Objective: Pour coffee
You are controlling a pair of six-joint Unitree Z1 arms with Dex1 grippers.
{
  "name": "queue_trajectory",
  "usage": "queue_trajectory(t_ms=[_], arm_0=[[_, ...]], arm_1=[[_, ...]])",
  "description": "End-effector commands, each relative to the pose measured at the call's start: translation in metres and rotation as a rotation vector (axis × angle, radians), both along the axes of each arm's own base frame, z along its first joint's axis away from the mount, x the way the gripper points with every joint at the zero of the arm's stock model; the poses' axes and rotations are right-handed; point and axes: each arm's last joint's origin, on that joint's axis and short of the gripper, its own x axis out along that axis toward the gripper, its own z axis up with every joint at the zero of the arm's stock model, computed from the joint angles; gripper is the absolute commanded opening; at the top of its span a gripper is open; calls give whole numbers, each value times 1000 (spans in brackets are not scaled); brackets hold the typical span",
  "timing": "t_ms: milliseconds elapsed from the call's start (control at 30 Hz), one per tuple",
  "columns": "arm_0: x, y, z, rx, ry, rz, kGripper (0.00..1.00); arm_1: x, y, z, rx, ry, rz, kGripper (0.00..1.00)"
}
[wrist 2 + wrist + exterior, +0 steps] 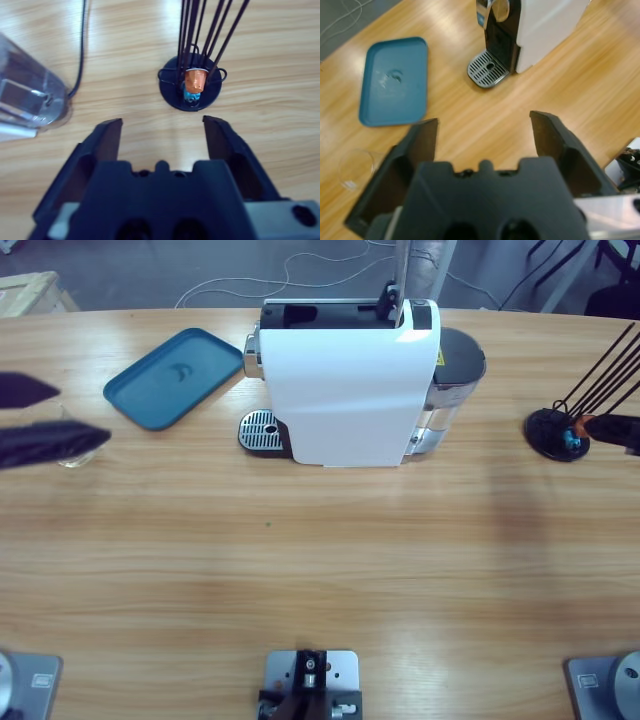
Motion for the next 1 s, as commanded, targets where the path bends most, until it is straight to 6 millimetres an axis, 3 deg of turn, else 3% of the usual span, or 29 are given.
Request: queue_trajectory(t_ms=[33,267,533,600,733,833,1000], arm_0=[[-12,18,-10,-5,0,17,991],[-10,15,-11,3,8,18,991],[-5,7,-14,-2,25,33,991],[-3,4,-14,-1,25,33,991],[-2,3,-13,-5,21,31,991],[-3,5,-14,-6,21,32,991],[-3,5,-14,-6,22,33,991]], arm_1=[[8,-15,-49,-11,47,-108,660],[32,-18,-70,12,68,-122,660],[46,-31,-73,19,53,-142,658],[50,-33,-75,20,48,-143,561],[58,-34,-80,27,45,-129,544],[61,-33,-84,26,50,-119,430],[62,-34,-85,26,52,-115,425]])
